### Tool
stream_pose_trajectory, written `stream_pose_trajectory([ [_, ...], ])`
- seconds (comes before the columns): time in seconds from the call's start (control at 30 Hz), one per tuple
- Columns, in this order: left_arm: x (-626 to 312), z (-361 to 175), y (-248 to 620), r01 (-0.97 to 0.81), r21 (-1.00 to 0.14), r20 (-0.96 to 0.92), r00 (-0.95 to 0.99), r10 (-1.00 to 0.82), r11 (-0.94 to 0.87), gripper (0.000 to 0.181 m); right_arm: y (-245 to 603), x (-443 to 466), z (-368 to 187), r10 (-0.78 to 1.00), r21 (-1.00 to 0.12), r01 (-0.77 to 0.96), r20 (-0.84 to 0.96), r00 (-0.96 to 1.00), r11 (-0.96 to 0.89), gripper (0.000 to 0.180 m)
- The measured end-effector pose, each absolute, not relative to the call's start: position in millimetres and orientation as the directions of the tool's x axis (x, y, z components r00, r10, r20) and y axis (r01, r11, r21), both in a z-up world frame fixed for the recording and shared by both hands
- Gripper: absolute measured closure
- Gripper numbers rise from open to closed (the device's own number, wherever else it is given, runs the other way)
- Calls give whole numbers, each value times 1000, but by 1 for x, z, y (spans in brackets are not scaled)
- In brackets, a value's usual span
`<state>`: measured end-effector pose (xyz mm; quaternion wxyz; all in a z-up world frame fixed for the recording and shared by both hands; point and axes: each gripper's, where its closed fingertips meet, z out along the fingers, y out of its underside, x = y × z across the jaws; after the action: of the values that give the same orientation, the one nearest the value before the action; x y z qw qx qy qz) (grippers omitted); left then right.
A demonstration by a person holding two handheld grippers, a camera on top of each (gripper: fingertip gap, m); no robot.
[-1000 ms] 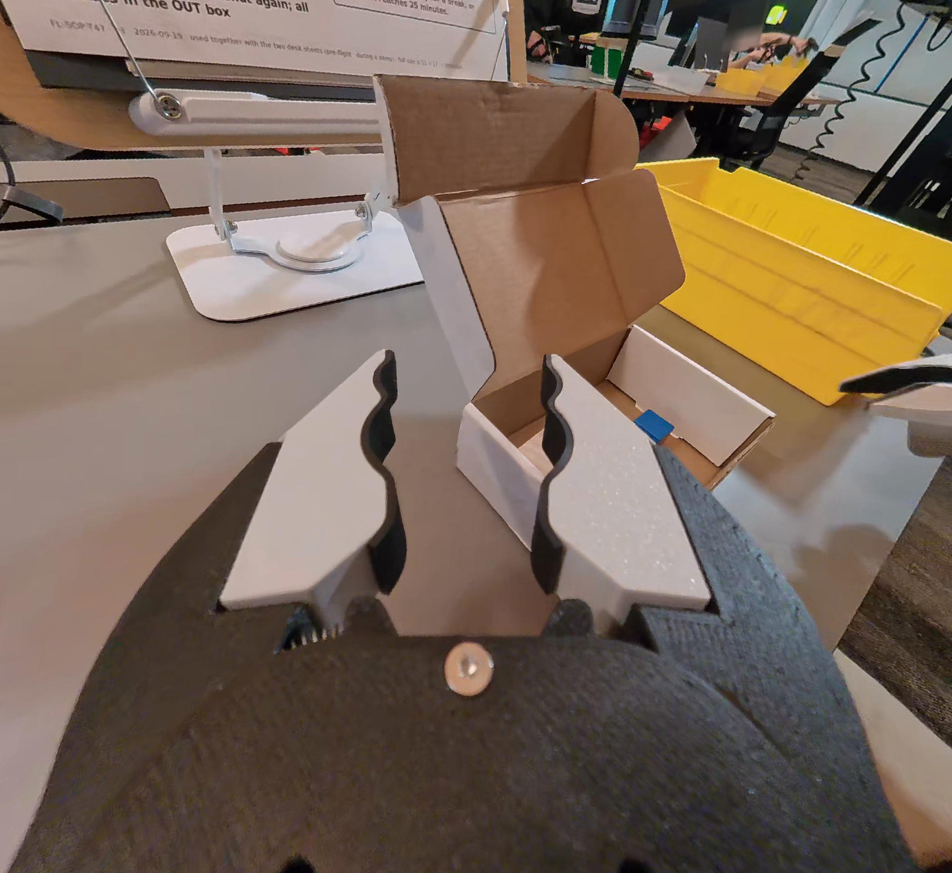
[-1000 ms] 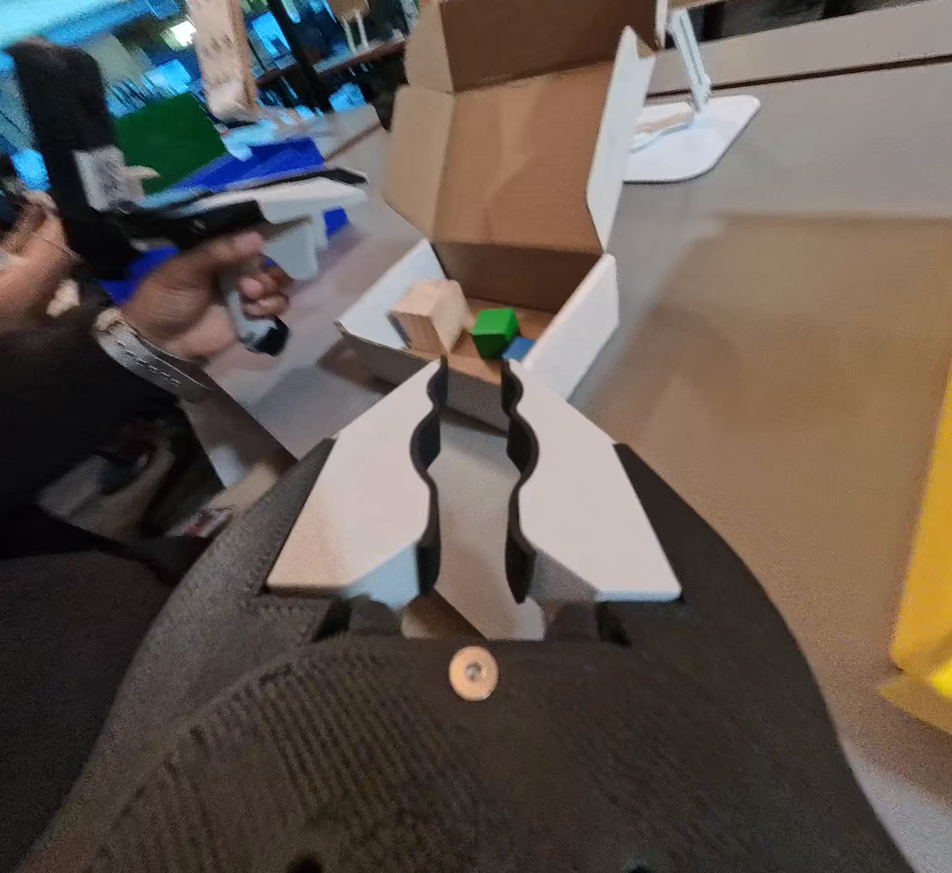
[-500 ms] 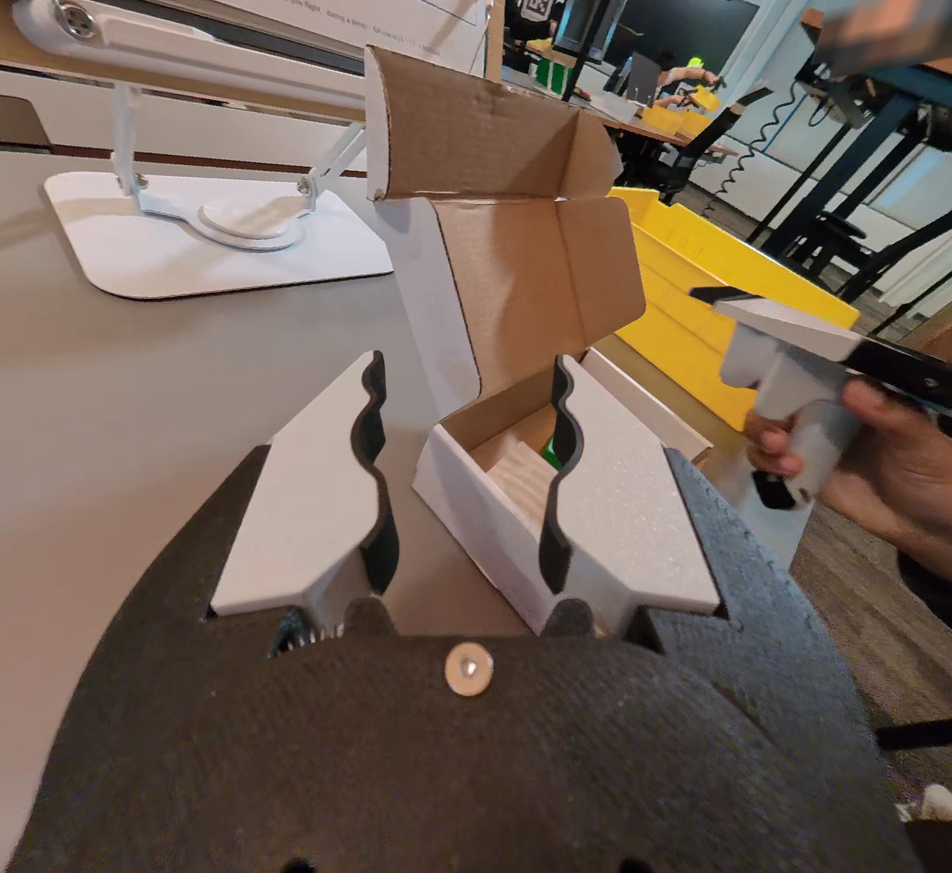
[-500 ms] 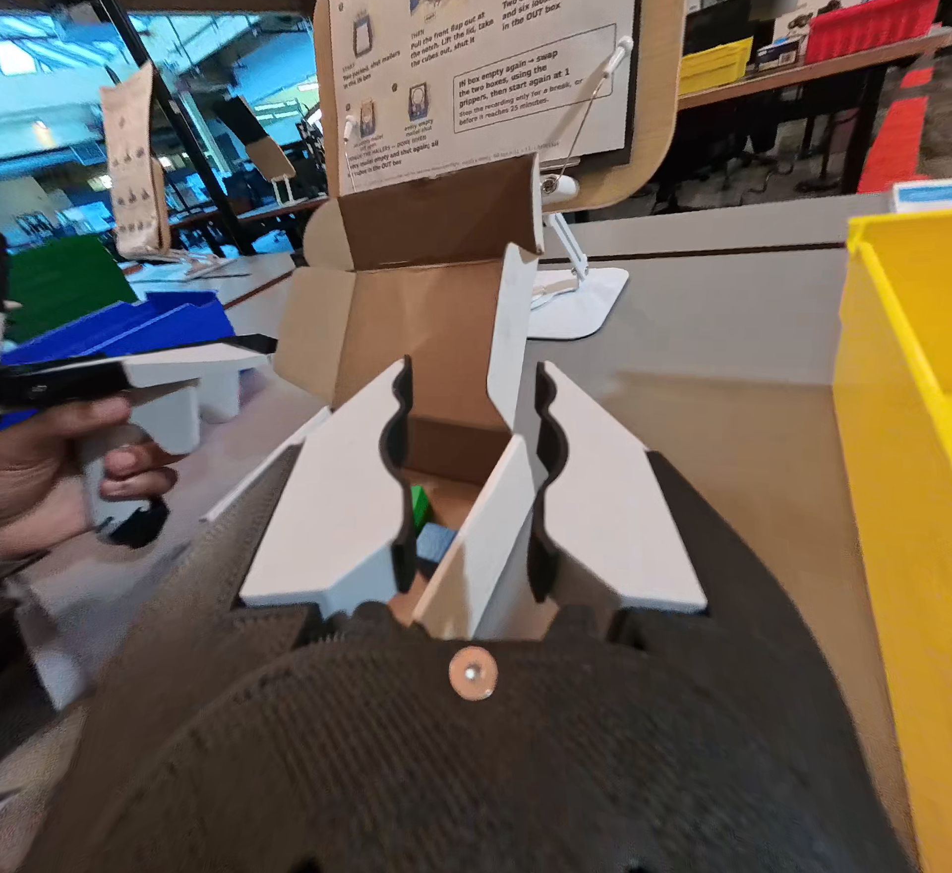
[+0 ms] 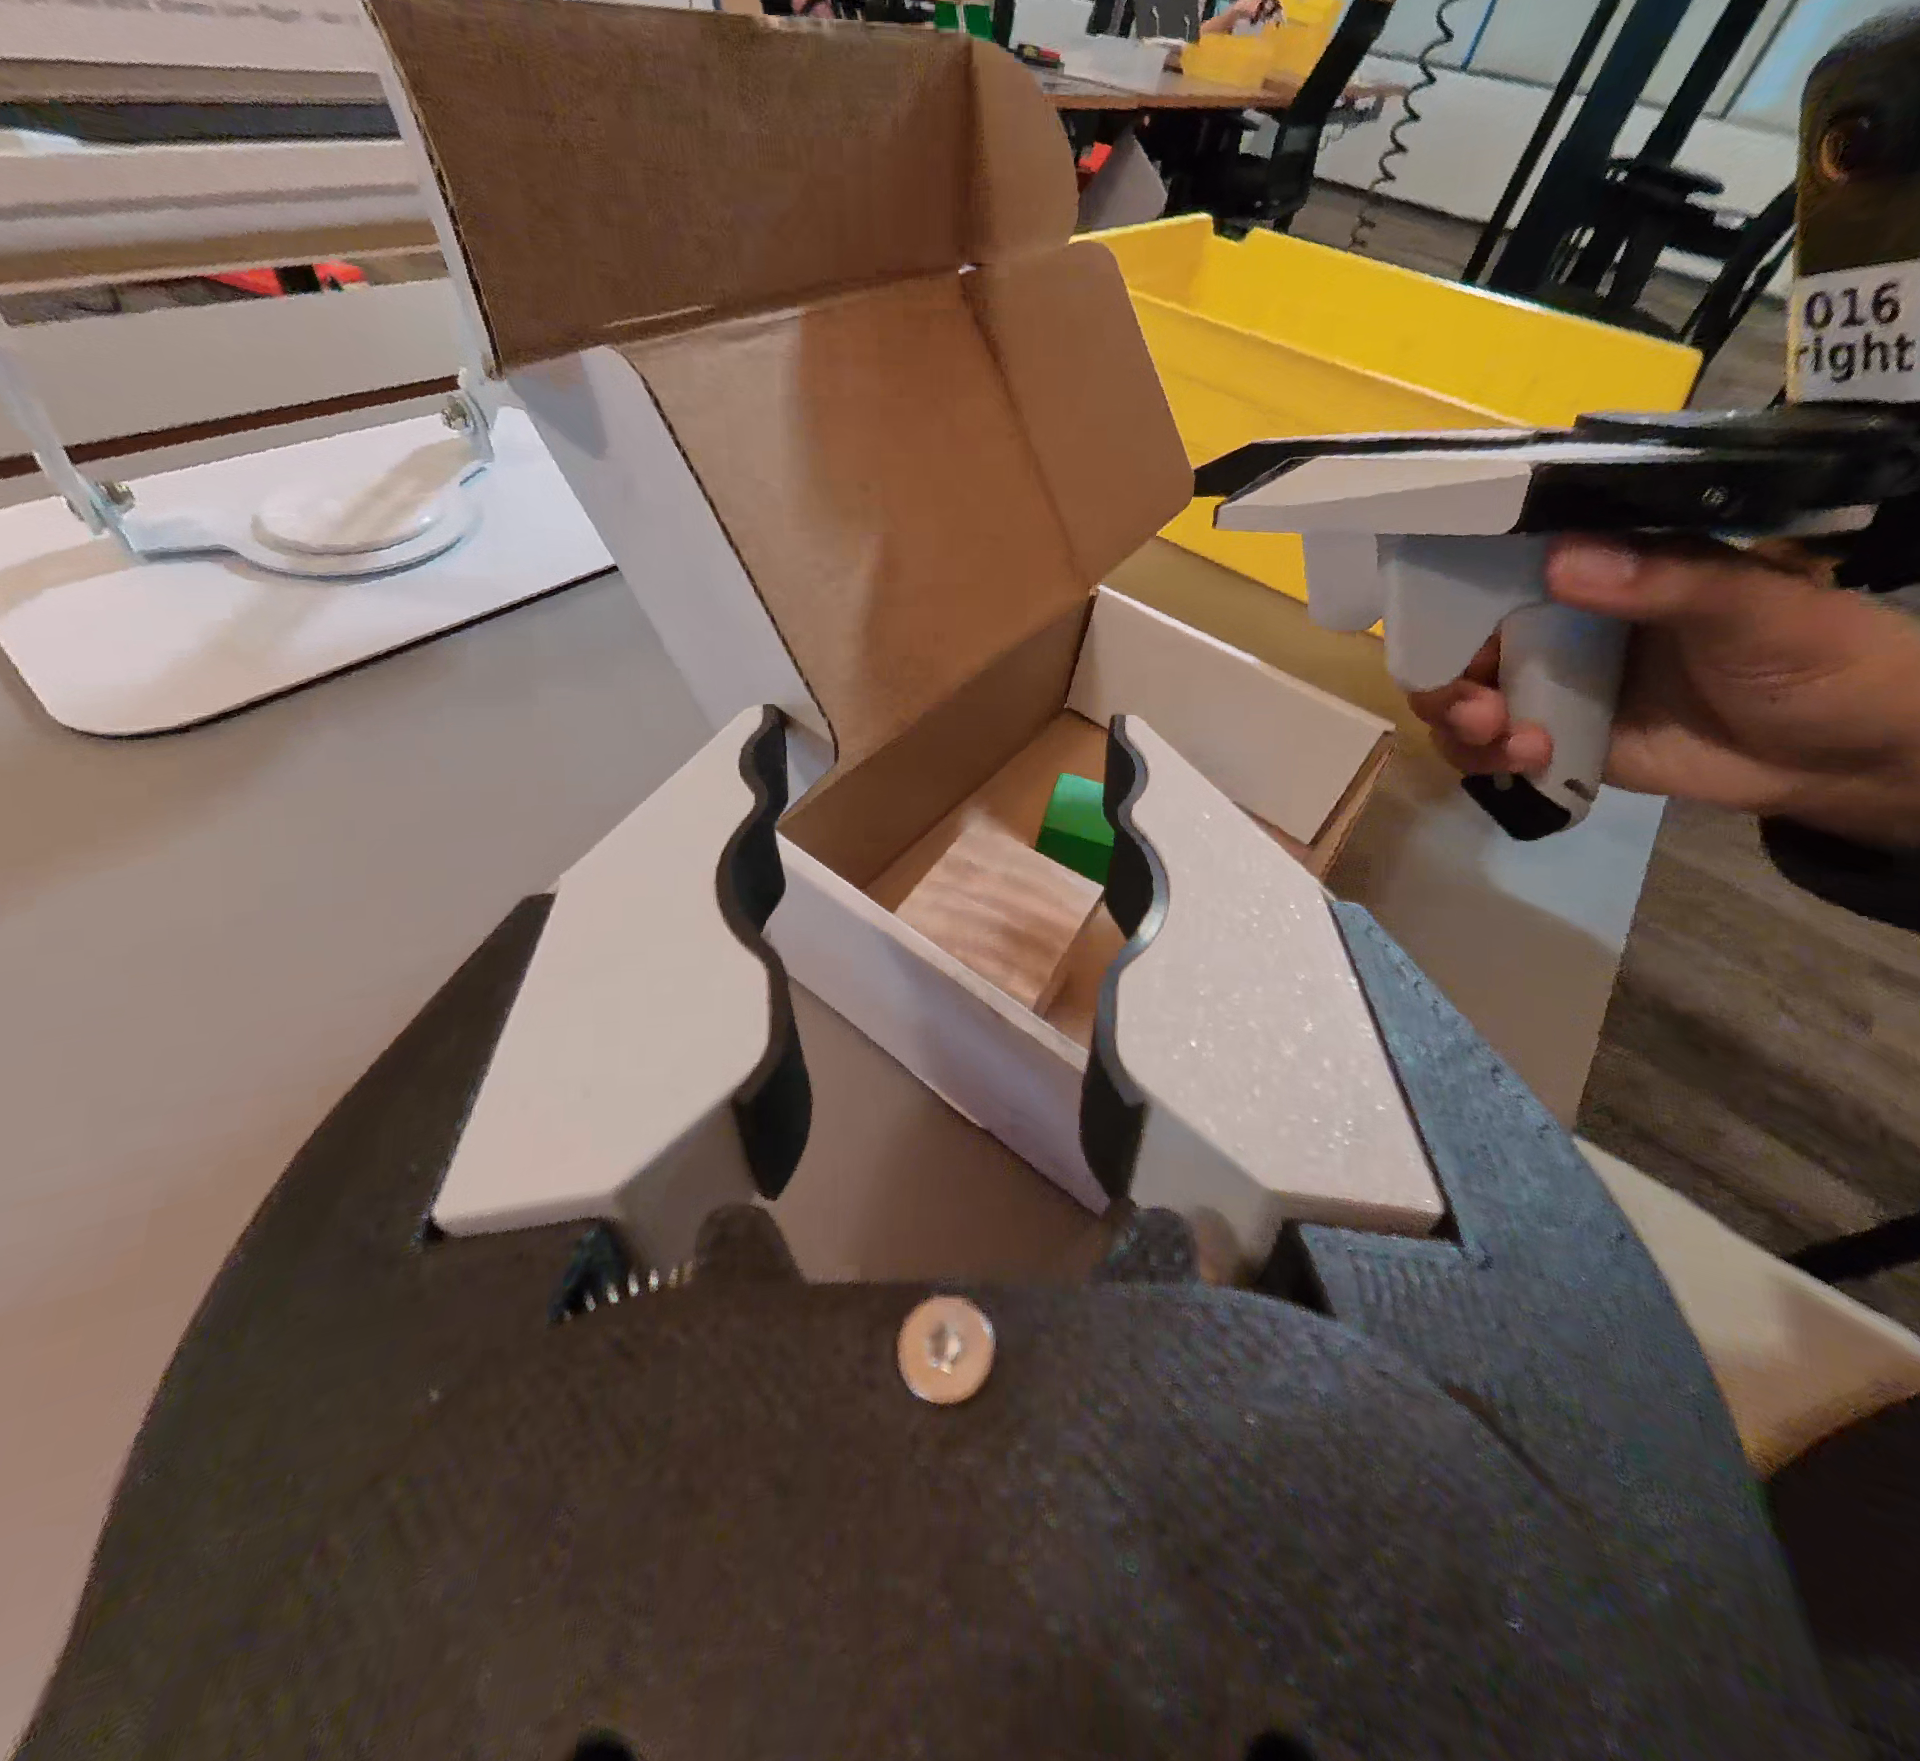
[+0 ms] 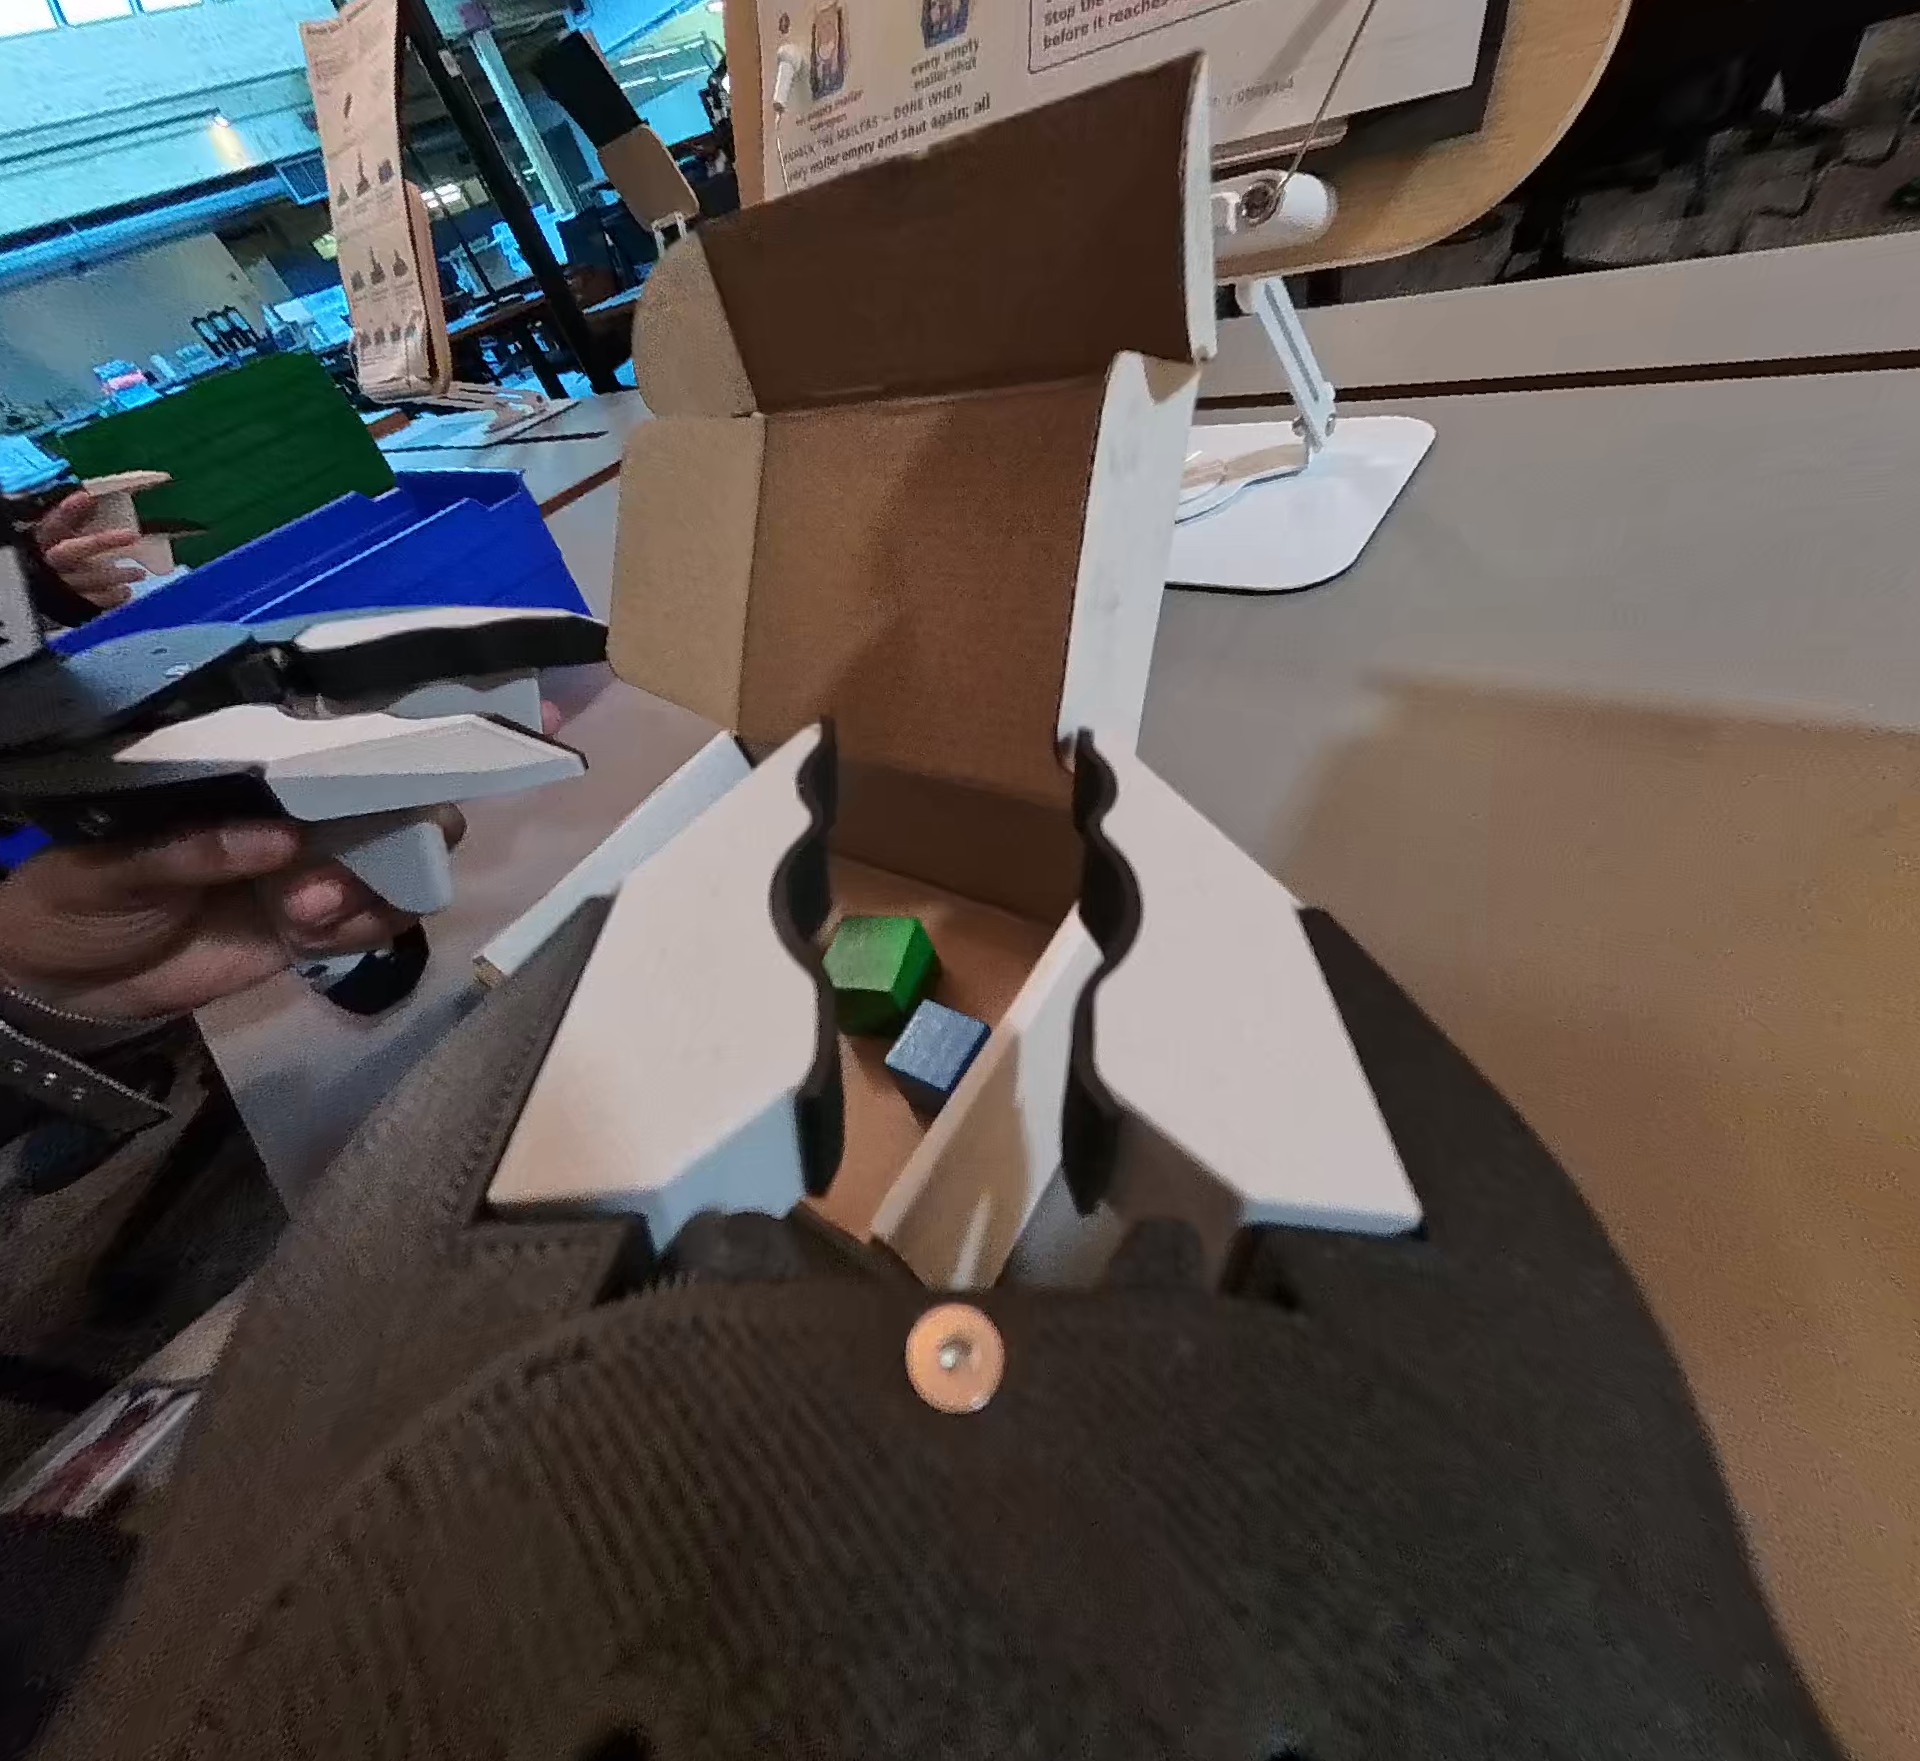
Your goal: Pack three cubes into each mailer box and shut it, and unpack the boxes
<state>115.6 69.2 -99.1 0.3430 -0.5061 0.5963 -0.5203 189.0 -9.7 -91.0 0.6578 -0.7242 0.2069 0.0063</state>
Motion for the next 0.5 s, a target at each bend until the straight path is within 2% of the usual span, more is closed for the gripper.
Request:
stream_pose_trajectory([
  [0.1, 115, -99, 71, -235, -972, 67, -245, -967, -8, 120, -11, 190, -90, -304, -959, -279, -251, 919, -50, 135],
  [0.23, 122, -96, 76, -236, -971, 87, -224, -971, -33, 119, -6, 201, -86, -326, -974, -216, -185, 927, -62, 136],
  [0.4, 126, -91, 73, -244, -967, 134, -248, -960, -71, 110, 0, 197, -86, -276, -961, -268, -242, 930, -61, 135],
  [0.5, 123, -91, 70, -241, -969, 127, -262, -957, -63, 108, 0, 193, -87, -265, -968, -233, -203, 943, -89, 134],
])
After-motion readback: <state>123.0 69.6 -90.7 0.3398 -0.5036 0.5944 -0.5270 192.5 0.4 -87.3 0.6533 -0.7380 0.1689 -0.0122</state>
